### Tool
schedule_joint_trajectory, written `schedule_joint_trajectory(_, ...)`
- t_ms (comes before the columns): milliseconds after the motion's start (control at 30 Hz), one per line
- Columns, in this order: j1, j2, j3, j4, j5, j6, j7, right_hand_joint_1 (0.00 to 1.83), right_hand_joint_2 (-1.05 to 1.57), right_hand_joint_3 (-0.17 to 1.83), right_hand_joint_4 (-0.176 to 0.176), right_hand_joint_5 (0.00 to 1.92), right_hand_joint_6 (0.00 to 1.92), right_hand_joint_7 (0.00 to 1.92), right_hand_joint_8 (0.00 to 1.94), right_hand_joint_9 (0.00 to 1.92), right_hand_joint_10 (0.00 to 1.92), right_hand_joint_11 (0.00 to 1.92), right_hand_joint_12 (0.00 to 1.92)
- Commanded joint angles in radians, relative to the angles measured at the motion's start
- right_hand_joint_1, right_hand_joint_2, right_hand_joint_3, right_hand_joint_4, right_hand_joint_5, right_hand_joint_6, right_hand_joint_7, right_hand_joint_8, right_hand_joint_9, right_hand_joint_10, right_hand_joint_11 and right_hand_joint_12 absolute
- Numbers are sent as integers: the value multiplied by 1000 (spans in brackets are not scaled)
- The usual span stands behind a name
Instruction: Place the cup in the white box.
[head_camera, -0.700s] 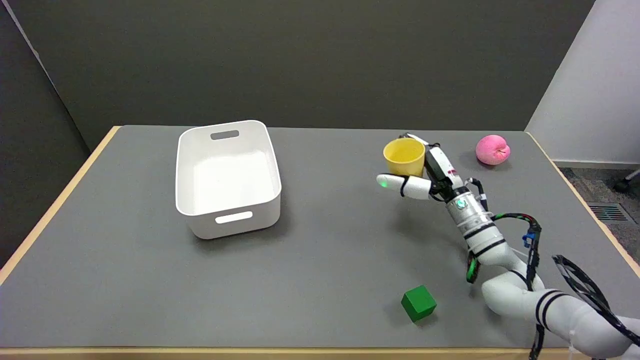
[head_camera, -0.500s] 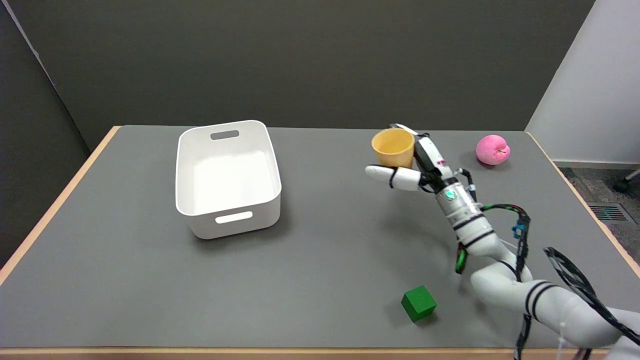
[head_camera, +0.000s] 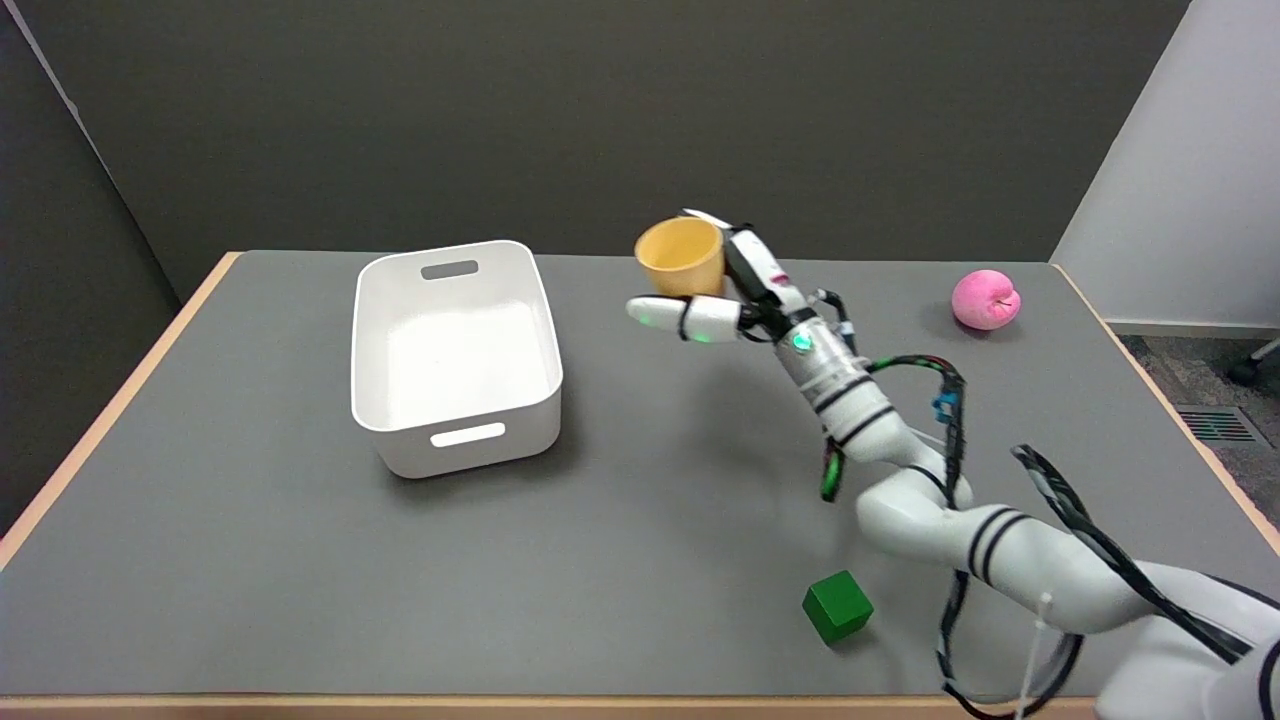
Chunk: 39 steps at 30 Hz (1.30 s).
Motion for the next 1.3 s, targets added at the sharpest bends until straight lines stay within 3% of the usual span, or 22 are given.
schedule_joint_trajectory(33, 185, -114, -136, 87, -1, -237, -137, 1157, 1213, 168, -121, 532, 1552, 809, 1473, 772, 1460, 477, 1921)
schedule_joint_trajectory(533, 330, -249, -182, 17, 3, -488, -479, 1168, 1185, 203, -124, 547, 1533, 826, 1441, 761, 1445, 478, 1921)
schedule_joint_trajectory(867, 340, -281, -188, -90, 9, -503, -577, 1179, 1169, 217, -135, 556, 1518, 842, 1415, 766, 1430, 486, 1921)
schedule_joint_trajectory(1300, 306, -279, -183, -86, 10, -466, -642, 1188, 1131, 269, -134, 580, 1496, 862, 1390, 788, 1423, 555, 1921)
